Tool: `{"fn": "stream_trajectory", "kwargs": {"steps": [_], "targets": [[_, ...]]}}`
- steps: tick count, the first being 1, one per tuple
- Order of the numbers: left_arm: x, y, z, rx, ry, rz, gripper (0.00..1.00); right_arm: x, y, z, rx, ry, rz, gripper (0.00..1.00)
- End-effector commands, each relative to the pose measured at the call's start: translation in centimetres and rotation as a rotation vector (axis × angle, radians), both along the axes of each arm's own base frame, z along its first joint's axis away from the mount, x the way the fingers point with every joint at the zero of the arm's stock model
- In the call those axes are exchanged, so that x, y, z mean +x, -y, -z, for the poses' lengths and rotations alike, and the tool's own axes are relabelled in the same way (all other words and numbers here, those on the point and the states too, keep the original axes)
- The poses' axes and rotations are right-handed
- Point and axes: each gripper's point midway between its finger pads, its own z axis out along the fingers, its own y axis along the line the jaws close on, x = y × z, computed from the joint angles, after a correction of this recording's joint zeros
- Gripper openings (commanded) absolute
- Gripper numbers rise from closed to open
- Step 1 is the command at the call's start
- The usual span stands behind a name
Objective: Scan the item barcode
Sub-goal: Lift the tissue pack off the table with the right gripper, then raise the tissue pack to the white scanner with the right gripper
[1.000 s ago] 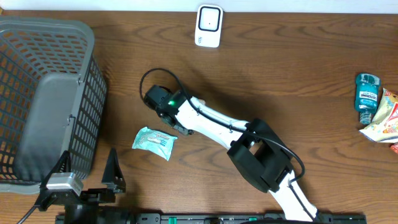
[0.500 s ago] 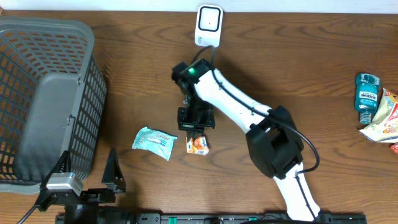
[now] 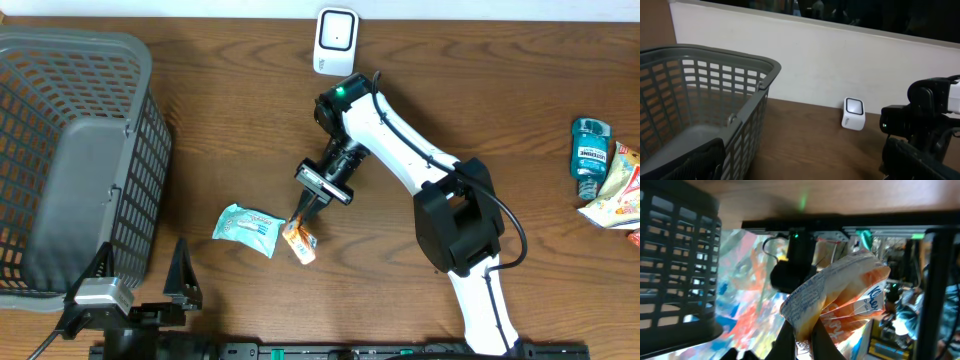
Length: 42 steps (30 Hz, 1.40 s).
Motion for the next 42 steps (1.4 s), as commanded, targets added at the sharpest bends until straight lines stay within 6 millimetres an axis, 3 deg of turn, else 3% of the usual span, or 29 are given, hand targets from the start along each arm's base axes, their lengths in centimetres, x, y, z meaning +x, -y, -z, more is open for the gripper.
{"fn": "stream_trajectory", "kwargs": {"steps": [1, 13, 19, 24, 25, 27, 29, 32, 34, 39, 42], "targets": [[0.0, 0.0, -0.1, 0.015, 0.005, -0.001, 0.98, 0.1, -0.6, -1.7, 0.026, -0.041, 0.051, 0.02], [0.0, 0.0, -0.1, 0.016, 0.005, -0.001, 0.98, 0.1, 0.1, -0.7, -0.03, -0.005, 0.024, 0.01], [0.0, 0.0, -0.1, 0.016, 0.005, -0.001, 0.98, 3.7, -0.3, 1.8, 0.006, 0.217, 0.02, 0.01], [0.0, 0.0, -0.1, 0.015, 0.005, -0.001, 0.98, 5.8, -1.5, 2.2, 0.154, 0.414, -0.048, 0.01], [0.0, 0.0, -0.1, 0.016, 0.005, -0.001, 0.98, 6.6, -1.8, 2.3, 0.179, 0.458, -0.045, 0.01], [0.0, 0.0, -0.1, 0.016, 0.004, -0.001, 0.98, 10.5, -3.0, 2.9, 0.273, 0.721, -0.092, 0.01], [0.0, 0.0, -0.1, 0.016, 0.004, -0.001, 0.98, 14.0, -3.2, 3.9, 0.245, 0.951, -0.146, 0.02], [0.0, 0.0, -0.1, 0.016, 0.004, -0.001, 0.98, 17.5, -3.3, 4.2, 0.201, 1.167, -0.19, 0.02], [0.0, 0.0, -0.1, 0.016, 0.004, -0.001, 0.98, 20.7, -3.7, 3.6, 0.175, 1.351, -0.211, 0.01], [0.0, 0.0, -0.1, 0.016, 0.004, -0.001, 0.98, 29.0, -2.1, 1.0, -0.081, 1.763, -0.203, 0.01], [0.0, 0.0, -0.1, 0.016, 0.004, -0.001, 0.98, 31.5, -1.3, -0.6, -0.18, 1.911, -0.221, 0.01]]}}
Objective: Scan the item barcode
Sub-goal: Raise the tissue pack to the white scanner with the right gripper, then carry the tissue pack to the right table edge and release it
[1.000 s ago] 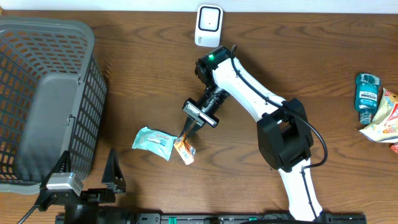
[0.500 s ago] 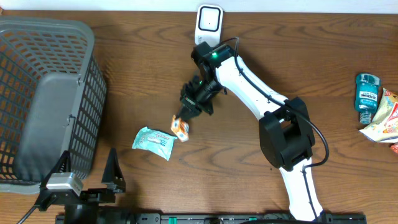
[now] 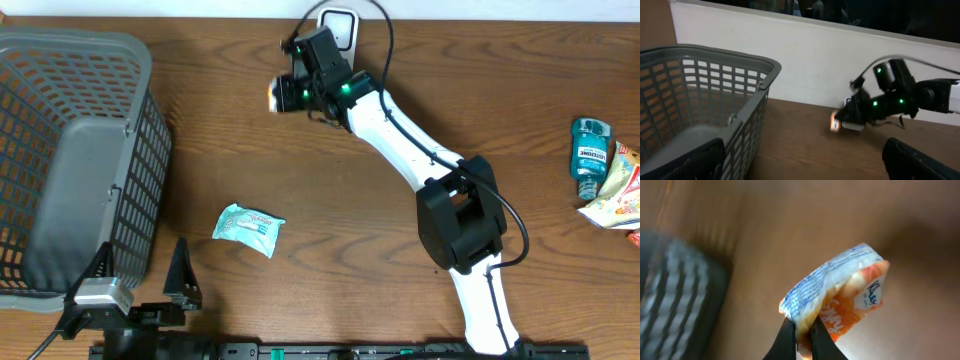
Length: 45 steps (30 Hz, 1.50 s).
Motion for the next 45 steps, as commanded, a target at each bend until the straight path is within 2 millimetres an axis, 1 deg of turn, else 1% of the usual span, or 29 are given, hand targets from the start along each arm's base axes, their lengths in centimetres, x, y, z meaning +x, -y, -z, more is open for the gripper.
{"fn": "stream_trajectory", "kwargs": {"steps": [1, 2, 4, 6, 8, 11, 13, 15, 18, 20, 22, 24, 31, 34, 36, 37, 38, 41, 42, 43, 45], "targets": [[0.0, 0.0, -0.1, 0.016, 0.004, -0.001, 0.98, 4.4, 3.4, -2.6, -0.177, 0.266, 0.132, 0.01], [0.0, 0.0, -0.1, 0.016, 0.004, -0.001, 0.98, 5.7, 4.1, -3.9, -0.213, 0.356, 0.168, 0.01], [0.0, 0.0, -0.1, 0.016, 0.004, -0.001, 0.98, 6.9, 4.1, -5.7, -0.247, 0.475, 0.158, 0.01], [0.0, 0.0, -0.1, 0.016, 0.004, -0.001, 0.98, 7.7, 3.9, -6.8, -0.262, 0.568, 0.134, 0.01], [0.0, 0.0, -0.1, 0.016, 0.004, -0.001, 0.98, 8.5, 4.0, -7.1, -0.257, 0.608, 0.141, 0.01], [0.0, 0.0, -0.1, 0.016, 0.004, -0.001, 0.98, 9.9, 5.0, -6.5, -0.255, 0.636, 0.18, 0.01], [0.0, 0.0, -0.1, 0.016, 0.004, -0.001, 0.98, 11.6, 6.5, -5.3, -0.259, 0.656, 0.228, 0.01], [0.0, 0.0, -0.1, 0.016, 0.004, -0.001, 0.98, 12.6, 7.3, -4.4, -0.255, 0.671, 0.252, 0.01], [0.0, 0.0, -0.1, 0.016, 0.004, -0.001, 0.98, 13.9, 8.6, -3.1, -0.243, 0.681, 0.287, 0.01], [0.0, 0.0, -0.1, 0.016, 0.004, -0.001, 0.98, 14.4, 9.4, -1.9, -0.224, 0.658, 0.315, 0.01], [0.0, 0.0, -0.1, 0.016, 0.004, -0.001, 0.98, 14.7, 9.9, -0.8, -0.21, 0.631, 0.334, 0.01], [0.0, 0.0, -0.1, 0.016, 0.004, -0.001, 0.98, 14.7, 9.8, -0.3, -0.207, 0.624, 0.326, 0.01], [0.0, 0.0, -0.1, 0.016, 0.004, -0.001, 0.98, 14.4, 9.1, -0.1, -0.207, 0.616, 0.31, 0.01], [0.0, 0.0, -0.1, 0.016, 0.004, -0.001, 0.98, 14.1, 9.3, 0.0, -0.226, 0.595, 0.31, 0.01], [0.0, 0.0, -0.1, 0.016, 0.004, -0.001, 0.98, 13.9, 10.6, -1.0, -0.269, 0.575, 0.346, 0.01], [0.0, 0.0, -0.1, 0.016, 0.004, -0.001, 0.98, 13.7, 12.3, -2.4, -0.326, 0.568, 0.414, 0.01], [0.0, 0.0, -0.1, 0.016, 0.004, -0.001, 0.98, 13.4, 13.8, -3.5, -0.375, 0.564, 0.471, 0.01], [0.0, 0.0, 0.0, 0.016, 0.002, -0.001, 0.98, 12.3, 17.7, -6.2, -0.51, 0.552, 0.619, 0.01], [0.0, 0.0, 0.0, 0.016, 0.002, -0.001, 0.98, 11.2, 20.3, -7.7, -0.603, 0.541, 0.713, 0.01], [0.0, 0.0, 0.0, 0.016, 0.002, -0.001, 0.98, 10.5, 21.8, -8.5, -0.661, 0.533, 0.763, 0.01], [0.0, 0.0, 0.0, 0.016, 0.002, -0.001, 0.98, 8.7, 25.9, -10.1, -0.808, 0.499, 0.879, 0.01]]}}
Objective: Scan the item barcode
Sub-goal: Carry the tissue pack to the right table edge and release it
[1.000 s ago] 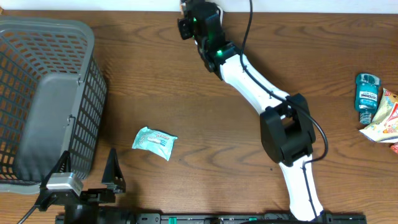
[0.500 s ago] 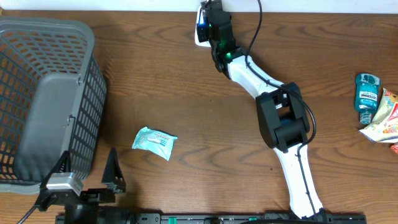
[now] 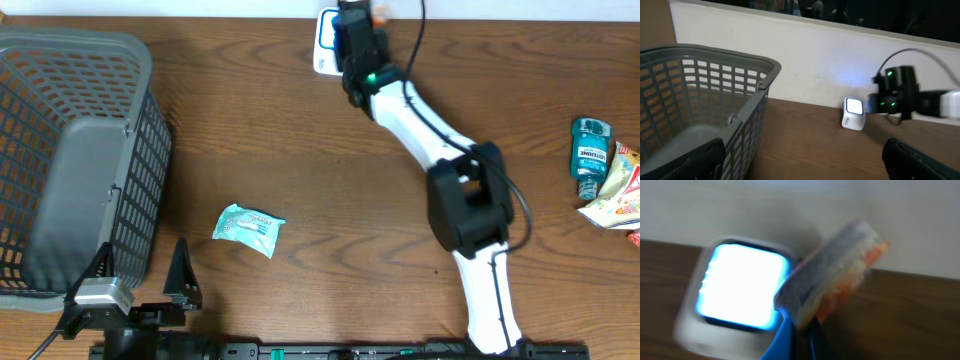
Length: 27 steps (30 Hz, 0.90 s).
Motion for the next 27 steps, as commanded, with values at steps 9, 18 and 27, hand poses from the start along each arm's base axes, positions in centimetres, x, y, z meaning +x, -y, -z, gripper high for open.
{"fn": "stream_trajectory", "kwargs": {"steps": [9, 18, 27], "targets": [[0.0, 0.0, 0.0, 0.016, 0.002, -0.001, 0.98, -10.2, 27.8, -3.0, -0.304, -0.239, 0.796, 0.01], [0.0, 0.0, 0.0, 0.016, 0.002, -0.001, 0.98, -18.7, 40.0, 9.0, 0.061, -0.568, 1.014, 0.01], [0.0, 0.0, 0.0, 0.016, 0.002, -0.001, 0.98, -17.1, 37.0, 10.9, 0.407, -0.618, 0.863, 0.39]]}}
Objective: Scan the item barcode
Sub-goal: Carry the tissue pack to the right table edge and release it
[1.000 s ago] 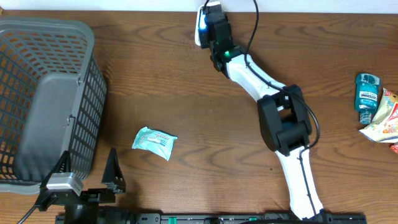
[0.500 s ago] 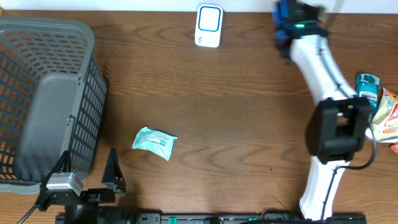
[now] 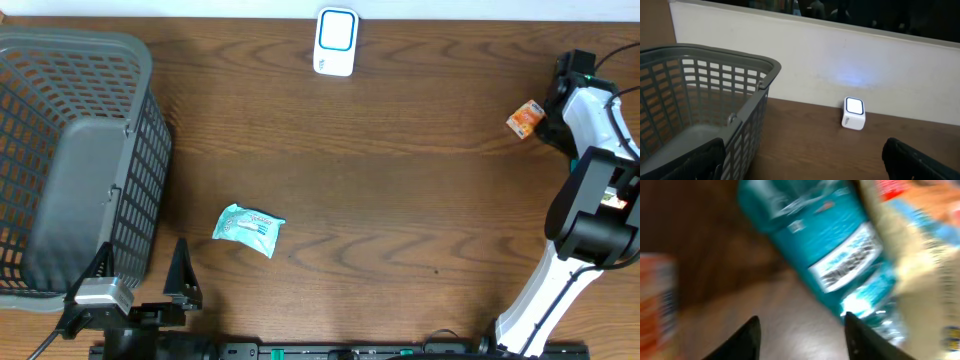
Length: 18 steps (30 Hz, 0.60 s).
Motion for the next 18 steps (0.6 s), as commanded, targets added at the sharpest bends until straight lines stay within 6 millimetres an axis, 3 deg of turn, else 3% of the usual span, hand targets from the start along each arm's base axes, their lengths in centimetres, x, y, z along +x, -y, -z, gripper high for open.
{"fn": "stream_trajectory", "kwargs": {"steps": [1, 3, 5, 6, 7, 10, 11, 18], "targets": [[0.0, 0.0, 0.0, 0.016, 0.003, -0.001, 0.98, 2.3, -4.1, 0.4, 0.22, 0.115, -0.048, 0.22], [0.0, 0.0, 0.0, 0.016, 0.003, -0.001, 0.98, 3.5, -5.5, 0.5, 0.295, 0.164, -0.075, 0.2], [0.0, 0.0, 0.0, 0.016, 0.003, -0.001, 0.98, 4.5, -6.4, 0.3, 0.321, 0.202, -0.096, 0.35], [0.0, 0.0, 0.0, 0.016, 0.003, -0.001, 0.98, 5.0, -6.6, 0.2, 0.317, 0.218, -0.1, 0.49], [0.0, 0.0, 0.0, 0.016, 0.003, -0.001, 0.98, 5.4, -6.7, 0.1, 0.315, 0.231, -0.105, 0.53], [0.0, 0.0, 0.0, 0.016, 0.003, -0.001, 0.98, 6.5, -7.5, -0.3, 0.308, 0.271, -0.122, 0.07], [0.0, 0.0, 0.0, 0.016, 0.003, -0.001, 0.98, 6.9, -7.7, -0.4, 0.307, 0.284, -0.121, 0.01], [0.0, 0.0, 0.0, 0.016, 0.003, -0.001, 0.98, 10.3, -9.9, -1.7, 0.241, 0.391, -0.192, 0.01]]}}
